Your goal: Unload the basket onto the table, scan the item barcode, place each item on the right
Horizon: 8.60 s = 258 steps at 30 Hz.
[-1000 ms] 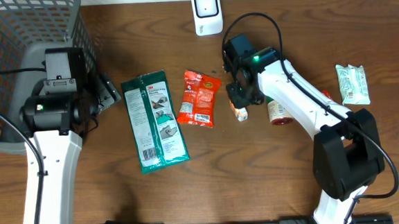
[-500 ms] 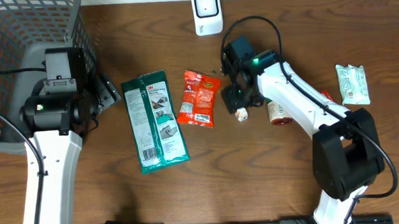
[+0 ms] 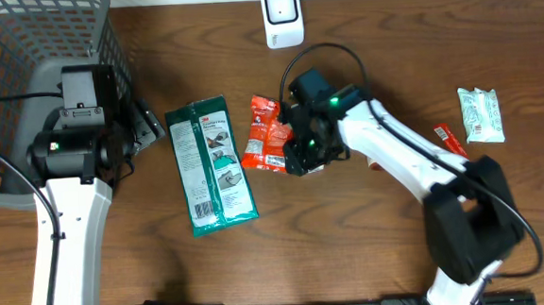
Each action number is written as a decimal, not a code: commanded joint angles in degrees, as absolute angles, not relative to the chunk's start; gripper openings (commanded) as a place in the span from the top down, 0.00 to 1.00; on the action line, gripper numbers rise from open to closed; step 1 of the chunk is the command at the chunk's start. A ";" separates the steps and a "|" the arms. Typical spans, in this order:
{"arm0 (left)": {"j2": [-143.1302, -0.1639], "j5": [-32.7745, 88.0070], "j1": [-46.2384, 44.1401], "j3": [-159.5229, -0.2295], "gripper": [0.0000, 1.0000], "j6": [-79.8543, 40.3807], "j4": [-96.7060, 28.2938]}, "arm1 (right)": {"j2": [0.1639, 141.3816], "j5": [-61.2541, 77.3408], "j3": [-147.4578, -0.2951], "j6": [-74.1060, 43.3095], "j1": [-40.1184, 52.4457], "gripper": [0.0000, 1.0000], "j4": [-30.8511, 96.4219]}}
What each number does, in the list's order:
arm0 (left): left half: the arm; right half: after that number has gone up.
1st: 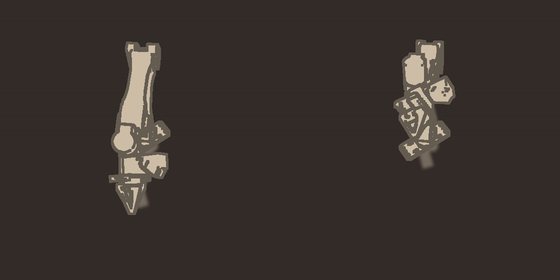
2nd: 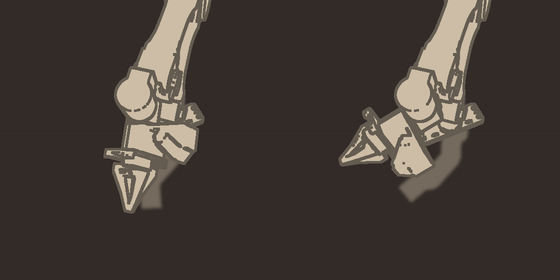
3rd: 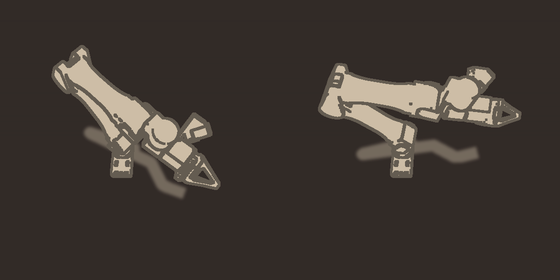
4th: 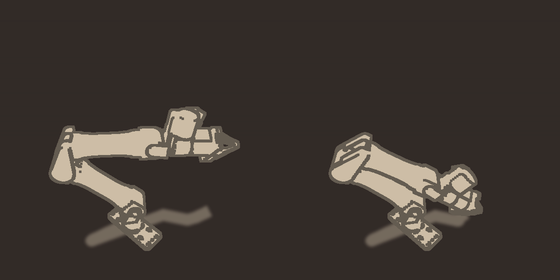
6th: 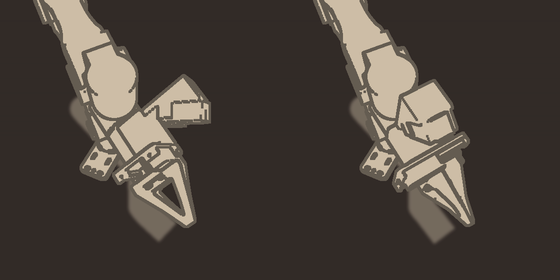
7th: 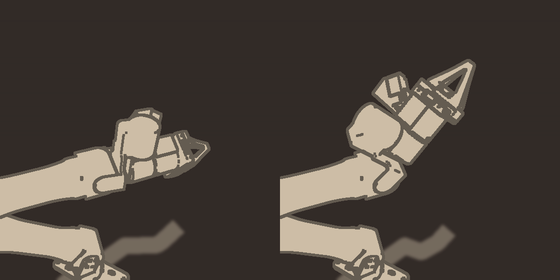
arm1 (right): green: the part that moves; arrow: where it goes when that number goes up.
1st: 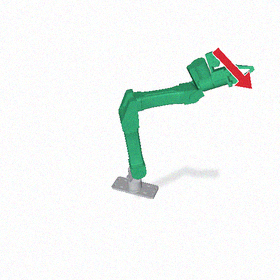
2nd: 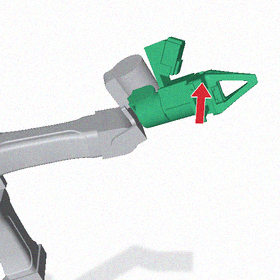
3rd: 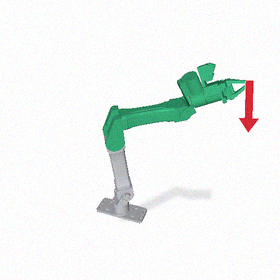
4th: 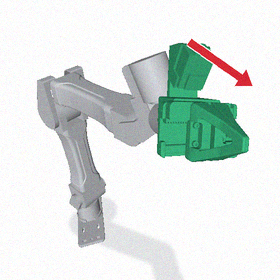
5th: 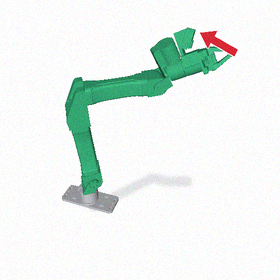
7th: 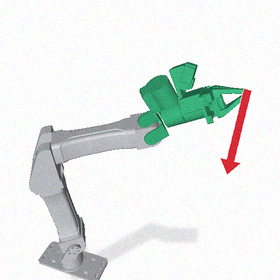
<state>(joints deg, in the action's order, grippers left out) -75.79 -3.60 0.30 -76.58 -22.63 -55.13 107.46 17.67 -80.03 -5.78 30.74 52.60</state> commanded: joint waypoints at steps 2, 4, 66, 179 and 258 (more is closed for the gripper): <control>-75.99 -4.80 0.58 -76.84 0.18 -22.28 -55.24 | 99.74 15.44 -80.29 -5.21 28.69 0.27 50.72; -75.99 -4.80 0.58 -76.84 0.18 -22.28 -55.24 | 99.37 14.96 -80.29 -6.39 27.35 0.22 50.52; -75.99 -4.80 0.58 -76.84 0.18 -22.28 -55.22 | 116.40 -16.01 -146.50 -10.46 22.24 0.99 78.61; -75.99 -4.80 0.58 -76.84 0.18 -22.28 -55.22 | 106.41 -9.39 -82.19 -2.50 -13.93 0.14 53.87; -75.99 -4.80 0.58 -76.84 0.18 -22.28 -55.22 | 91.13 -1.26 -86.41 -11.57 11.70 0.53 57.32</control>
